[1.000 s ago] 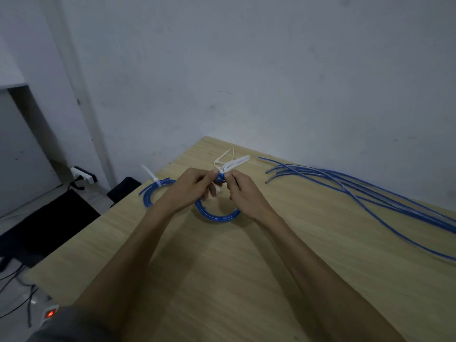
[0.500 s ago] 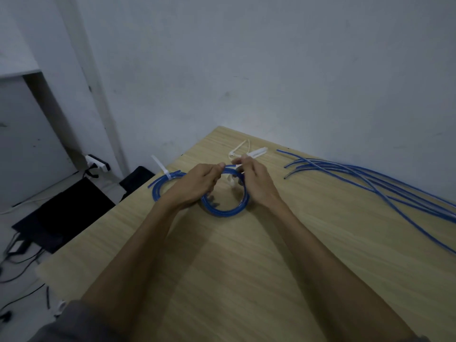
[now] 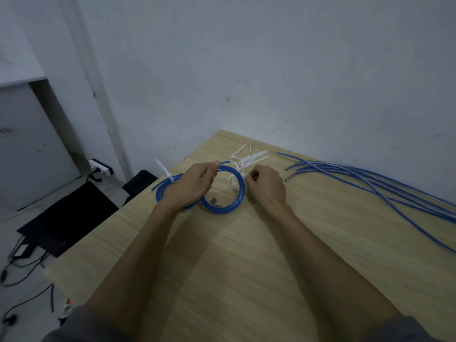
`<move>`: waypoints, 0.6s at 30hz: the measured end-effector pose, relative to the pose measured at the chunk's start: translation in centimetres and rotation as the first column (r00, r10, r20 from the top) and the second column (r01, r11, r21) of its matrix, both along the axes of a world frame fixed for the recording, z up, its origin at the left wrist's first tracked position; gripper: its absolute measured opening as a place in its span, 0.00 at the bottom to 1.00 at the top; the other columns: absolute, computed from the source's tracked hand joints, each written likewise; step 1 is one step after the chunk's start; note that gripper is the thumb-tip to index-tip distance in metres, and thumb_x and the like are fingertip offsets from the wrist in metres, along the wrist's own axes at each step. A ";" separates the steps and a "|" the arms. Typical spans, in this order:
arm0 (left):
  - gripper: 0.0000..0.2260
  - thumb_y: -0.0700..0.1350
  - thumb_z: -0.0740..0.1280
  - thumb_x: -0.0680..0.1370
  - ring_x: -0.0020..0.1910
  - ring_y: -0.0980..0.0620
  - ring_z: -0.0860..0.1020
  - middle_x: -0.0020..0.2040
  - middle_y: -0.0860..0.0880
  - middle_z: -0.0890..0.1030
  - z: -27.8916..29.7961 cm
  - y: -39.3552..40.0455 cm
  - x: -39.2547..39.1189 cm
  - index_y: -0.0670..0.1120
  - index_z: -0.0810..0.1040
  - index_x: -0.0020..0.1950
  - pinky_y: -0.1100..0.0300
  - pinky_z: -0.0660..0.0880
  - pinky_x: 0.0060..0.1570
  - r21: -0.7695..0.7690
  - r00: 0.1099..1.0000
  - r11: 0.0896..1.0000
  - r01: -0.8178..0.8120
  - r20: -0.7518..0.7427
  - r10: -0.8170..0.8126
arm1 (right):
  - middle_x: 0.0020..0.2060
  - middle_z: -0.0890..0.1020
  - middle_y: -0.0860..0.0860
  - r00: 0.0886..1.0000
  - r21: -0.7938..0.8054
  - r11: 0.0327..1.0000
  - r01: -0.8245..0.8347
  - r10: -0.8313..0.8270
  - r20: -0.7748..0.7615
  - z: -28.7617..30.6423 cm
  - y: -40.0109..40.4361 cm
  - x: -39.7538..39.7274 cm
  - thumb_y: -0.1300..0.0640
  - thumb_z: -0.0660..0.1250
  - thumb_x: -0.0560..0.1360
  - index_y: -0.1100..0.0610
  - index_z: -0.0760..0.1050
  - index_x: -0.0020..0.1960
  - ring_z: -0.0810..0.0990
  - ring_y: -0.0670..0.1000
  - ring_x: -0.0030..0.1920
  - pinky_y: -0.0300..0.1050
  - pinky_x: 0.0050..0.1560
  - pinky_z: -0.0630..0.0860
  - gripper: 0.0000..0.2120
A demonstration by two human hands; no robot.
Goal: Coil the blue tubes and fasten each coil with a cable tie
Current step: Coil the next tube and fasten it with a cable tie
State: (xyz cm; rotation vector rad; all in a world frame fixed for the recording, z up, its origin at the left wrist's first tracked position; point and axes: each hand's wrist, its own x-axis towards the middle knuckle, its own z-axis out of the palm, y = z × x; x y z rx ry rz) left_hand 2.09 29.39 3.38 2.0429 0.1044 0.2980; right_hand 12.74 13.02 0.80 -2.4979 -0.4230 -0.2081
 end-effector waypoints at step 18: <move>0.17 0.52 0.56 0.86 0.31 0.54 0.61 0.32 0.54 0.63 -0.8 -0.6 0.4 0.47 0.65 0.39 0.56 0.63 0.34 -0.162 0.998 0.986 -0.027 0.056 0.036 | 0.38 0.81 0.52 0.997 0.142 0.989 0.046 -0.036 -0.072 1.7 -0.1 0.7 0.56 0.65 0.75 0.58 0.77 0.42 0.79 0.54 0.41 0.48 0.40 0.76 0.07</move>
